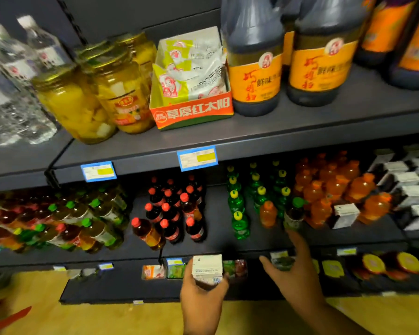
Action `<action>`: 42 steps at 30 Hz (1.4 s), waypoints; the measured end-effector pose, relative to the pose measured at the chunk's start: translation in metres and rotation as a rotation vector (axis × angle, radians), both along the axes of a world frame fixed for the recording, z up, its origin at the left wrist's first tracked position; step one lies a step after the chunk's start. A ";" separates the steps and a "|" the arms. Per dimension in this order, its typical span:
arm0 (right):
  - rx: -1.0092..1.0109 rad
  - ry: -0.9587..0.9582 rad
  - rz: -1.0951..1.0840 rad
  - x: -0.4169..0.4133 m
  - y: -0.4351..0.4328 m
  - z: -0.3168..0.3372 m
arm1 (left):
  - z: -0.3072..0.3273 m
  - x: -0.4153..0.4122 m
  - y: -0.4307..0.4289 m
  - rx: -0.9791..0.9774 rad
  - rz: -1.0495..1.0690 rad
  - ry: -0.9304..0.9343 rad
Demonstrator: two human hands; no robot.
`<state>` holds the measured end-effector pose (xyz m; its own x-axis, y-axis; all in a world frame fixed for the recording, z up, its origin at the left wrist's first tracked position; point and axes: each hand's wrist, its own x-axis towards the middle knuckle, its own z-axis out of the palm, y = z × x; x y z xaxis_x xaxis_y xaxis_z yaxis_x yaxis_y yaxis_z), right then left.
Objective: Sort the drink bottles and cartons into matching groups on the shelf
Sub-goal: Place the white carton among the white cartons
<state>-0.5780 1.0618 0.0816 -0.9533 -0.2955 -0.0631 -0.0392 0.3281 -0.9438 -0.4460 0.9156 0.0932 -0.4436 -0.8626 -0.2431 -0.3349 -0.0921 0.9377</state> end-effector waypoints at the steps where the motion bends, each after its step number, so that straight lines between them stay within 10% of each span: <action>1: -0.002 0.017 -0.009 -0.003 0.001 0.005 | 0.002 -0.004 0.002 -0.008 0.011 0.004; 34: -0.274 -0.019 -0.060 -0.070 0.031 0.033 | 0.072 -0.167 0.128 -0.270 -0.315 -0.043; 42: -0.189 -0.063 -0.121 -0.087 0.043 0.025 | 0.076 -0.161 0.115 0.030 -0.517 0.112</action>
<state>-0.6654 1.1048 0.1065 -0.9784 -0.1911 -0.0783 0.0509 0.1444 -0.9882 -0.6068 1.0304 0.1691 -0.8338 -0.5179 -0.1911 -0.2419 0.0317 0.9698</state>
